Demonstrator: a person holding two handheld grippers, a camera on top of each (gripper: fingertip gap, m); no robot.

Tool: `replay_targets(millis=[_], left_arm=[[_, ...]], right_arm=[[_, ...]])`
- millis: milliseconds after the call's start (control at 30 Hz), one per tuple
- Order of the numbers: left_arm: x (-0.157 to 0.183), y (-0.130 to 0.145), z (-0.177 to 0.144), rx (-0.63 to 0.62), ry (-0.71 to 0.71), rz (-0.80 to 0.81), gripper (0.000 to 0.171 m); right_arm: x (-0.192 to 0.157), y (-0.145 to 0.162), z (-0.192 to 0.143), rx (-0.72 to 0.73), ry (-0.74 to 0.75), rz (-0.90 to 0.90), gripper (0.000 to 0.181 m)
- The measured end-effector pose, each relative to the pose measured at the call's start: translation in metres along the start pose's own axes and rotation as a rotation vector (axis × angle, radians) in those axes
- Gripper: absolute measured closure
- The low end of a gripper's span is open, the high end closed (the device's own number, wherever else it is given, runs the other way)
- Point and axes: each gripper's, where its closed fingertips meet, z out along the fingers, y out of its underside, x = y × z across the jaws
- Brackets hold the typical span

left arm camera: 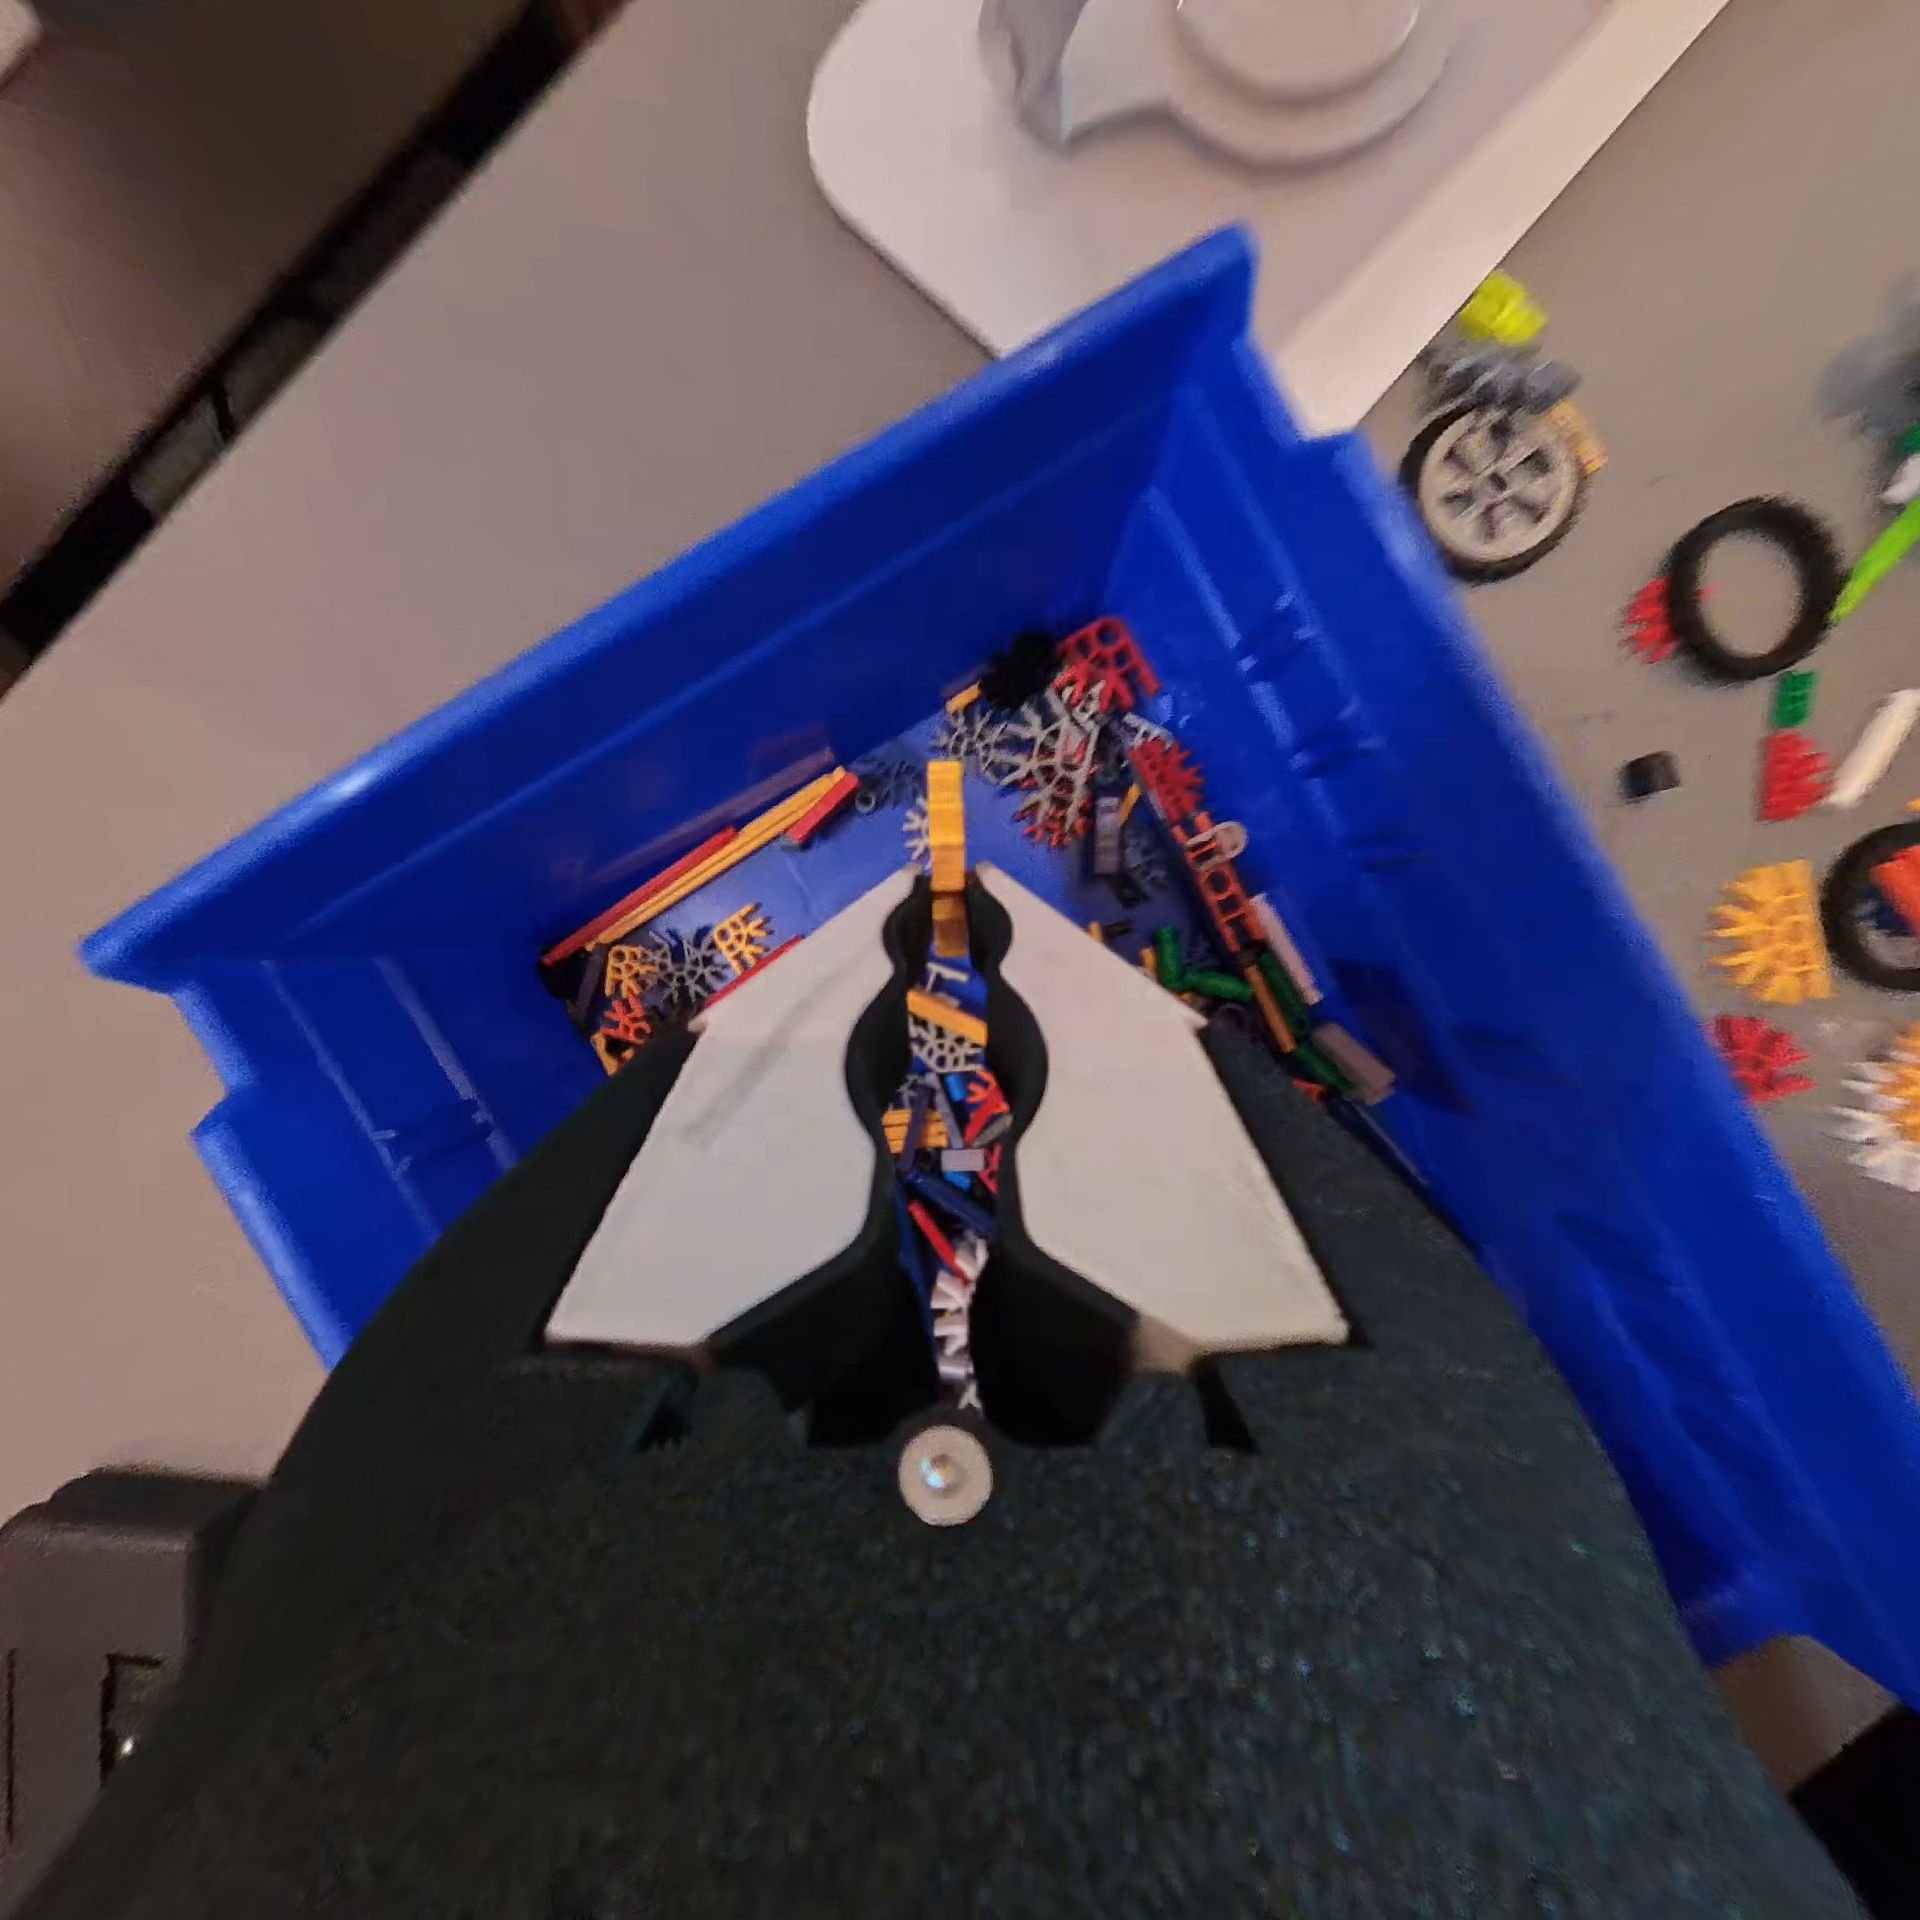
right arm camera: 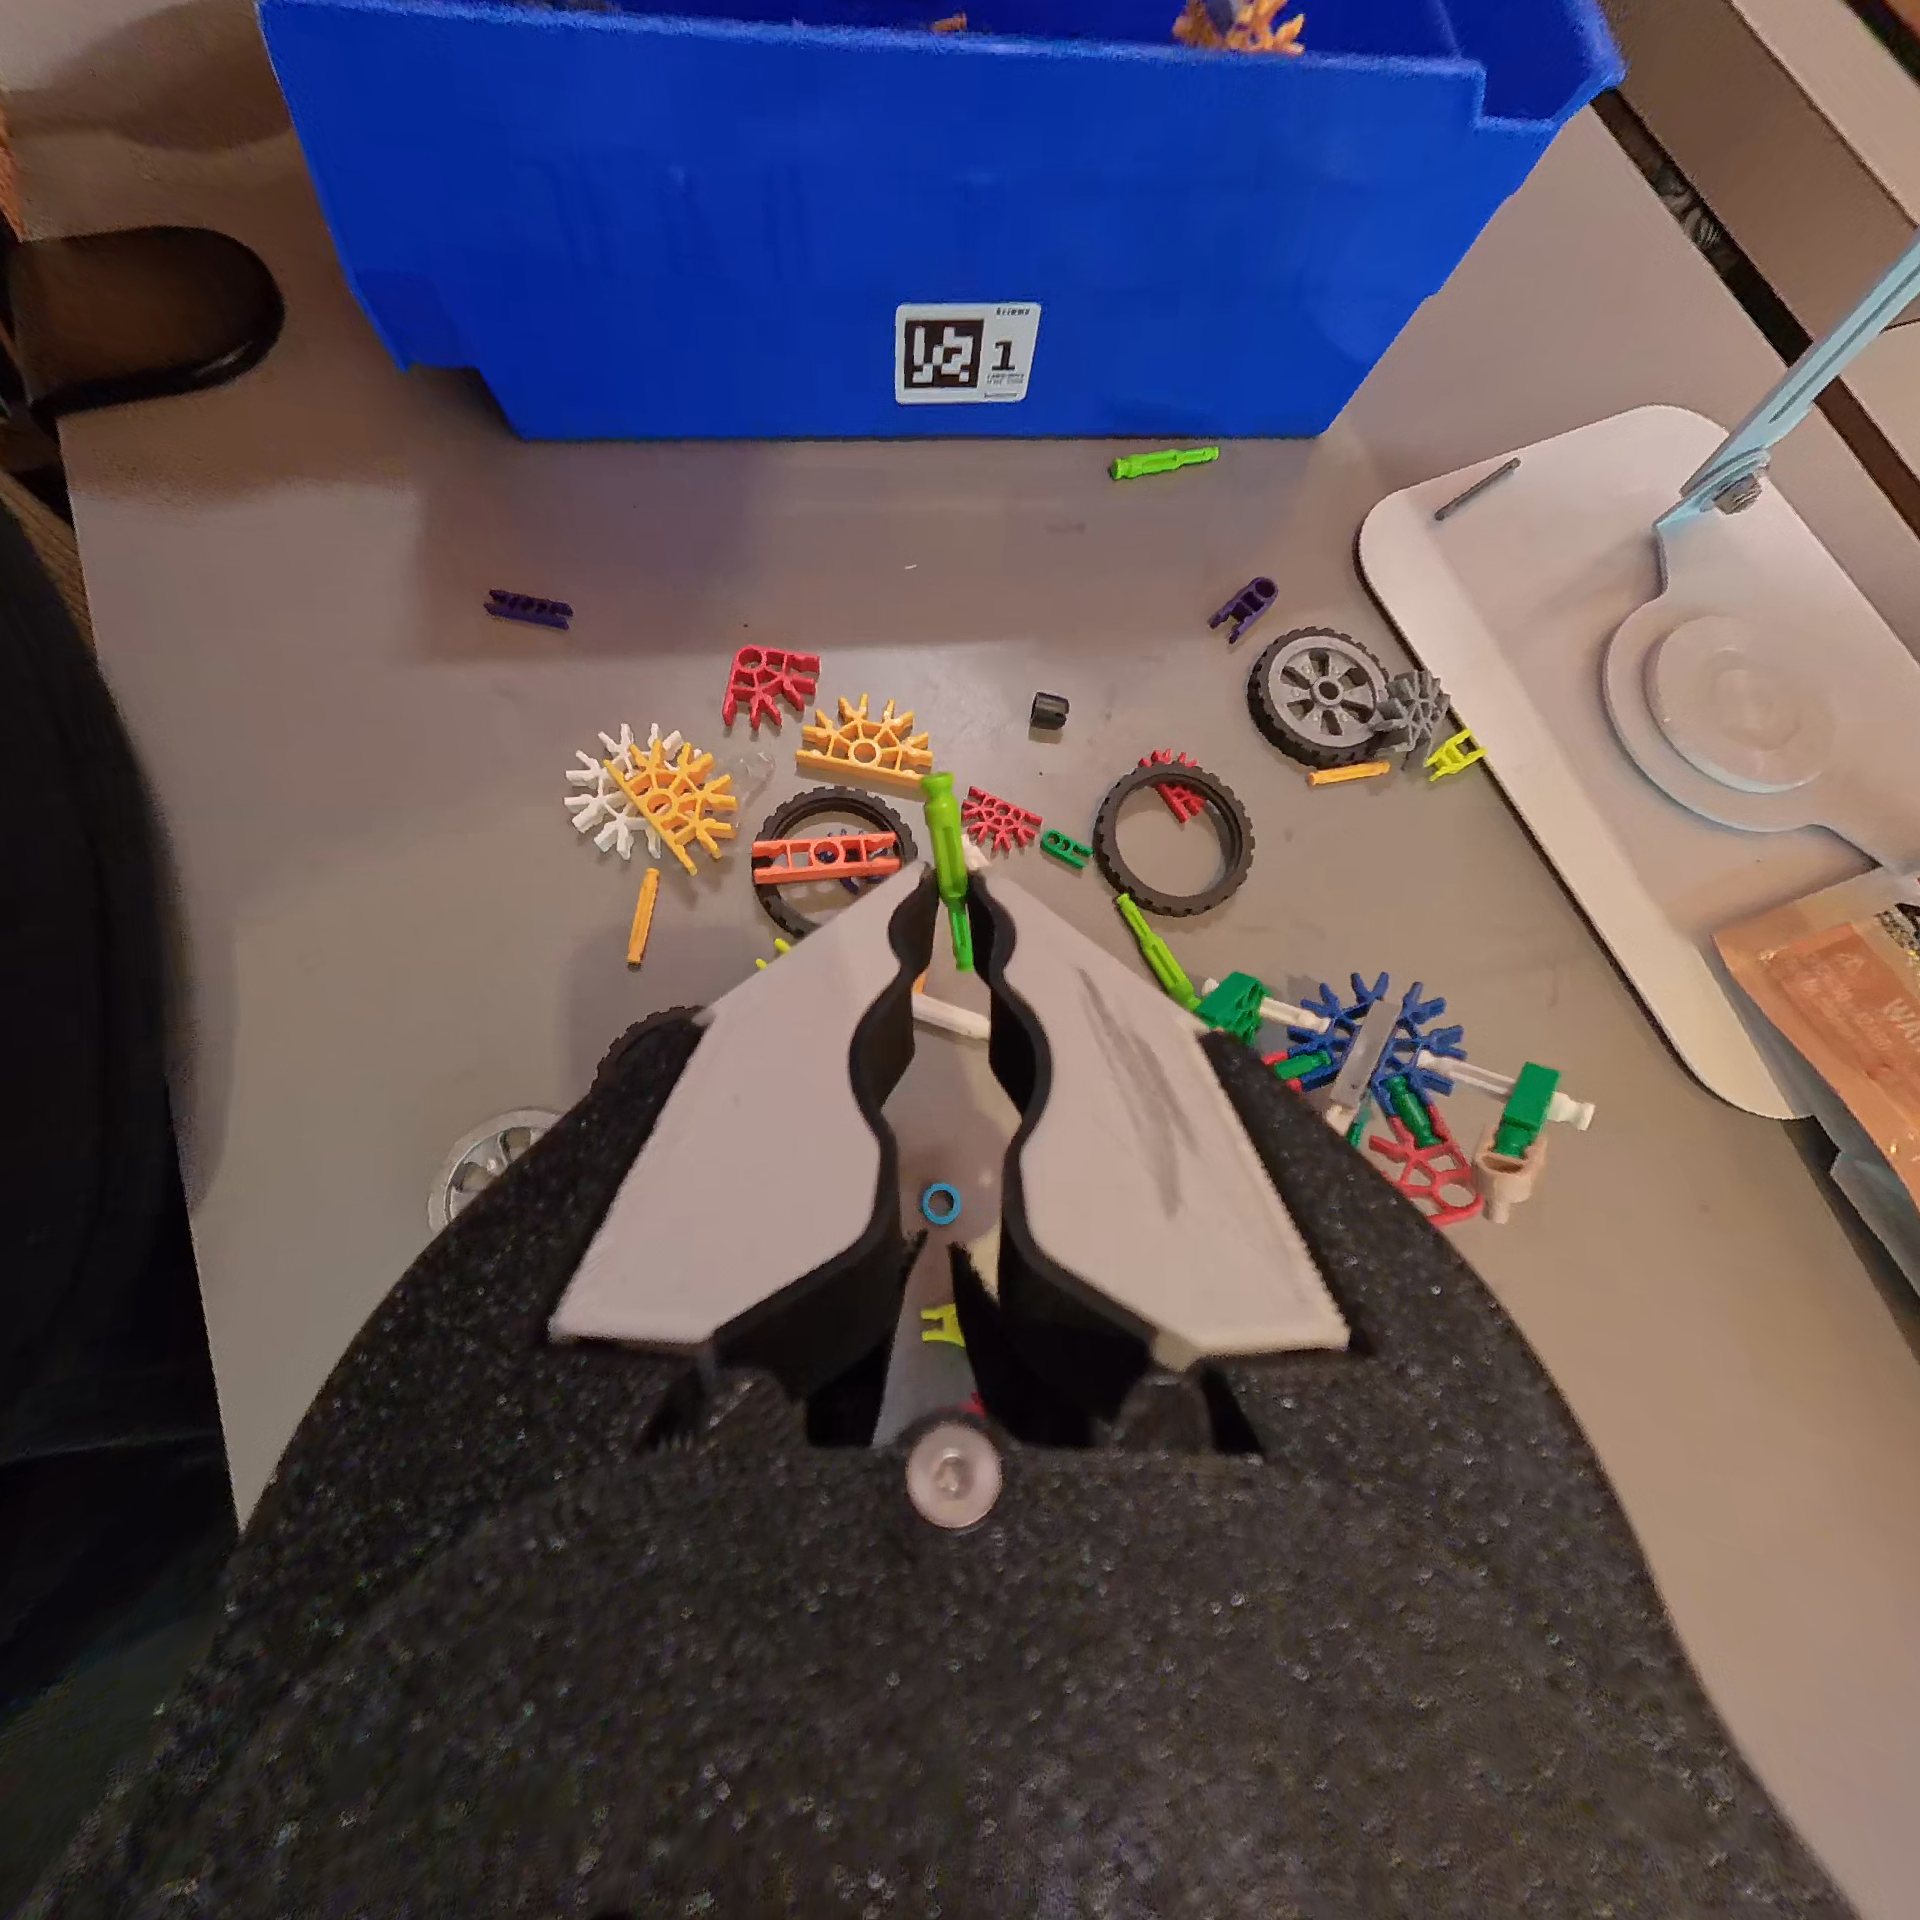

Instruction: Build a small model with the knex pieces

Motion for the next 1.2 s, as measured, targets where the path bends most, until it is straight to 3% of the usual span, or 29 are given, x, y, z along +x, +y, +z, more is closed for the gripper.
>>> replay_targets(millis=[467,800,967,1067,1200], left_arm=[[0.084,-0.052,-0.063,0.176,0.169,0.121,0.167],[0.152,-0.064,-0.061,0.201,0.362,0.158,0.167],[0.165,-0.079,-0.071,0.300,0.570,0.015,0.167],[0.157,-0.091,-0.084,0.389,0.753,-0.170,0.167],[0.144,-0.092,-0.085,0.426,0.890,-0.329,0.168]], right_arm=[[0.010,-0.031,-0.017,0.151,-0.038,0.075,0.176],[0.018,-0.038,-0.030,0.212,-0.029,0.127,0.176],[0.018,-0.038,-0.033,0.221,-0.024,0.142,0.176],[0.017,-0.039,-0.034,0.227,-0.019,0.148,0.176],[0.015,-0.041,-0.036,0.239,-0.017,0.162,0.176]])
